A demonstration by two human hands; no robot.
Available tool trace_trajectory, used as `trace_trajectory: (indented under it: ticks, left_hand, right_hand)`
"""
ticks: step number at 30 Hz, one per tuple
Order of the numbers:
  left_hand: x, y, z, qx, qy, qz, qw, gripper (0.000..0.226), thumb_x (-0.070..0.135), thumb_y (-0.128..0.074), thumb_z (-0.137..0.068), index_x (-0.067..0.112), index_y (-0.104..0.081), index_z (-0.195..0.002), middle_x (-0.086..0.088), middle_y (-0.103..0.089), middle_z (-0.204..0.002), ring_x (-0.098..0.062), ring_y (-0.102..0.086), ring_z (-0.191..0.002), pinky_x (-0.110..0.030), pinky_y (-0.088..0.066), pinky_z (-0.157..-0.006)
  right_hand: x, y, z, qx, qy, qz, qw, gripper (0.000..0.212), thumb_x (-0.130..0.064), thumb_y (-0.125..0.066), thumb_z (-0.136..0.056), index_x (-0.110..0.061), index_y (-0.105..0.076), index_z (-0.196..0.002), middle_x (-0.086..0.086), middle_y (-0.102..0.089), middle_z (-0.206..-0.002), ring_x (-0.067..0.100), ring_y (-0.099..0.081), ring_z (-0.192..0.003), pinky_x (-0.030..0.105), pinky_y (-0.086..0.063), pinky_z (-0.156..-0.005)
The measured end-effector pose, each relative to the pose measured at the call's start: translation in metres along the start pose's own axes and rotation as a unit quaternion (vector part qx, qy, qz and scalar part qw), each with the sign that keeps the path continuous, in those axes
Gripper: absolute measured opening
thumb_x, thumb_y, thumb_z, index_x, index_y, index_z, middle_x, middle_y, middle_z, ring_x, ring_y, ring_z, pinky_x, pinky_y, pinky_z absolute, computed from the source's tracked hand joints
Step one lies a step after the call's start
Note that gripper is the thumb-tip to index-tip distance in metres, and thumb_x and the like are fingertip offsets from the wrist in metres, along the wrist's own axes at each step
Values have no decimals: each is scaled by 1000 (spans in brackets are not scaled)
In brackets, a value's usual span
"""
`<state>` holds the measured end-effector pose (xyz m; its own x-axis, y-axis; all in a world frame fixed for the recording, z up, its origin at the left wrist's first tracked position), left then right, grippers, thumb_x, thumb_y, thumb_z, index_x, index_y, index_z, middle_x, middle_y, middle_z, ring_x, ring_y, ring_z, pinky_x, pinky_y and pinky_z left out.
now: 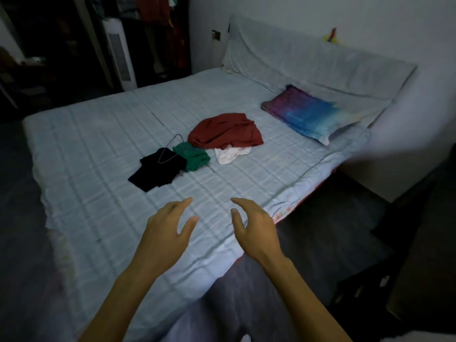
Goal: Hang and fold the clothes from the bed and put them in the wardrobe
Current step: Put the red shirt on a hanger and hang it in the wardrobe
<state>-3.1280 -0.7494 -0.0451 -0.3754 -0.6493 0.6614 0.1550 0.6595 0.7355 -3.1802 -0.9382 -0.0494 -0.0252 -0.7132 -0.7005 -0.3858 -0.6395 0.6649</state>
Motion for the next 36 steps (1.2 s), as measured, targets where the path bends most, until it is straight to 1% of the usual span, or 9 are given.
trace_trajectory:
  ticks: [5,13,16,21,24,27,31,33,36]
  left_hand:
    - [44,-54,-63,-16,4,-4,1000,65,58,-38,-87,16,-50,-134,-3,-56,-128,-19,-53,-117,-44,-42,-102]
    - [64,-100,-153,-20,32,-20,999,62,56,-38,-88,20,-46,-137,-2,-55,-130,-19,-52,-118,-42,-40,-102]
    - [58,-110,-190,-10,41,-18,999,61,56,-38,-89,19,-48,-136,-2,-55,-131,-20,-52,-118,-42,-41,-101]
    - [34,-138,-260,-3,68,13,998,55,52,-41,-92,20,-48,-136,-2,-55,-131,-20,-52,-119,-41,-40,-102]
    - [21,-157,-303,-19,89,42,995,59,57,-38,-92,20,-47,-137,-2,-54,-133,-19,-51,-120,-41,-38,-104]
    - [13,-168,-348,-23,91,54,994,67,61,-34,-87,18,-47,-137,-3,-55,-132,-19,-53,-117,-39,-39,-103]
    - [1,-177,-390,-23,103,56,993,53,50,-46,-92,22,-46,-137,-2,-53,-134,-18,-51,-120,-28,-35,-102]
    - [-7,-185,-407,-24,117,50,992,52,46,-46,-91,24,-45,-138,-1,-53,-134,-17,-50,-120,-24,-33,-98]
    - [-15,-206,-439,-42,141,48,988,54,48,-44,-89,26,-43,-138,2,-53,-134,-14,-51,-119,-24,-35,-97]
  right_hand:
    - [77,54,-57,10,-16,-2,1000,29,-23,-56,-93,-15,-63,-120,0,-64,-122,12,-59,-111,26,-45,-98]
    - [142,71,-141,-24,-39,-7,999,29,-22,-54,-95,-18,-61,-123,-4,-61,-125,7,-55,-115,17,-38,-97]
    - [151,56,-179,-44,-27,-7,999,29,-22,-54,-95,-19,-61,-123,-5,-61,-124,6,-54,-114,19,-39,-99]
    - [177,34,-245,-85,-8,42,996,31,-25,-53,-96,-21,-58,-126,-9,-60,-126,-5,-48,-112,-1,-27,-92]
    - [197,25,-282,-114,-18,73,991,32,-26,-53,-96,-21,-57,-127,-8,-60,-126,-4,-48,-112,-5,-25,-90]
    - [212,18,-327,-120,-11,98,988,31,-26,-53,-95,-19,-59,-126,-6,-61,-125,5,-54,-114,0,-27,-93]
    - [224,-8,-370,-123,2,98,988,38,-35,-43,-94,-16,-63,-120,-1,-65,-118,11,-58,-109,20,-39,-99]
    - [232,-26,-389,-138,7,98,986,44,-40,-37,-91,-17,-63,-119,0,-65,-118,16,-56,-113,23,-35,-103]
    - [254,-57,-419,-188,5,101,977,51,-44,-32,-91,-20,-57,-128,-1,-59,-130,20,-45,-130,26,-25,-108]
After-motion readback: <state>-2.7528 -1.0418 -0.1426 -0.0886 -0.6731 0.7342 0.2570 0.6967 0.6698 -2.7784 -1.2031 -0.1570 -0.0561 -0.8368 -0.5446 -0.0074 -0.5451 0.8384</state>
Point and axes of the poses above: each hand's wrist, its own z-axis away from the middle knuckle, its own y-axis out of the back of the hand, x = y × z, the point moved 9 cm from there along -z, towards the middle knuckle
